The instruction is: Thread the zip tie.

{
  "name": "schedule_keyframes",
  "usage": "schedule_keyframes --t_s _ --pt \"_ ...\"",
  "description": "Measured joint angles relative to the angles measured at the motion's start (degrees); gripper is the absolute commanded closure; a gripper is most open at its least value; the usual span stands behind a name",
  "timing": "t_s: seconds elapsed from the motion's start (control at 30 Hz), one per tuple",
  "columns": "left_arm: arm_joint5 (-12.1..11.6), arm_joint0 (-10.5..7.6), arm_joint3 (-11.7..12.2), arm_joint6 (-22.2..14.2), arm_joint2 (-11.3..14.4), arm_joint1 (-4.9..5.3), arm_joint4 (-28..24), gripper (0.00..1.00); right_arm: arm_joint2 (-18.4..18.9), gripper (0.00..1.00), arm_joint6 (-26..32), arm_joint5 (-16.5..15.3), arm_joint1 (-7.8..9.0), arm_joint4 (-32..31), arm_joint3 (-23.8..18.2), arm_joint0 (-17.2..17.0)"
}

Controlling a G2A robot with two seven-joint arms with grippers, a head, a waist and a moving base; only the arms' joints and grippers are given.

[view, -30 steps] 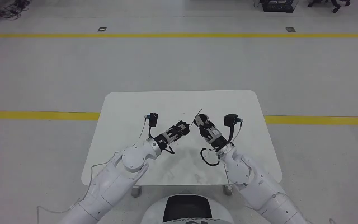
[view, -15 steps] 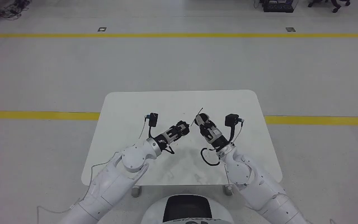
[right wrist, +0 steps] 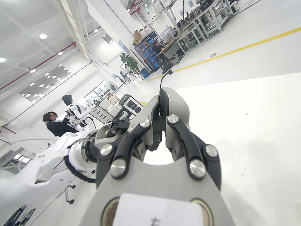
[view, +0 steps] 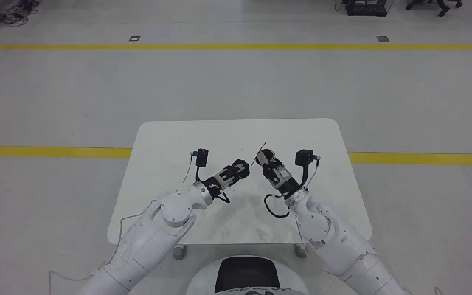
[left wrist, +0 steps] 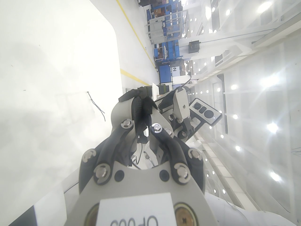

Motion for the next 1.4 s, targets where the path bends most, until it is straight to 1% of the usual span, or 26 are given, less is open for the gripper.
schedule_keyframes --t_s 0.77,0.87,1.07,1.17,1.3,1.4 --pt "0.0 0.00 0.0 0.0 0.0 0.00 0.0 1.00 -0.1 1.00 0.9 0.0 -0.07 0.2 0.4 0.2" --pt "0.0 0.00 0.0 0.0 0.0 0.00 0.0 1.00 0.6 1.00 0.4 0.0 0.14 1.4 -0.9 -0.4" --pt "0.0 0.00 0.0 0.0 0.0 0.00 0.0 1.00 2.9 1.00 1.6 0.0 1.33 4.5 -5.1 -2.4" --pt "0.0 0.00 0.0 0.0 0.0 0.00 0.0 1.00 4.1 1.00 3.6 0.0 2.09 6.7 -7.2 -3.1" --pt "0.0 0.00 0.0 0.0 0.0 0.00 0.0 1.00 5.2 1.00 8.9 0.0 3.07 9.3 -10.2 -3.2" --pt "0.0 0.00 0.0 0.0 0.0 0.00 0.0 1.00 5.2 1.00 8.8 0.0 3.08 9.3 -10.2 -3.2"
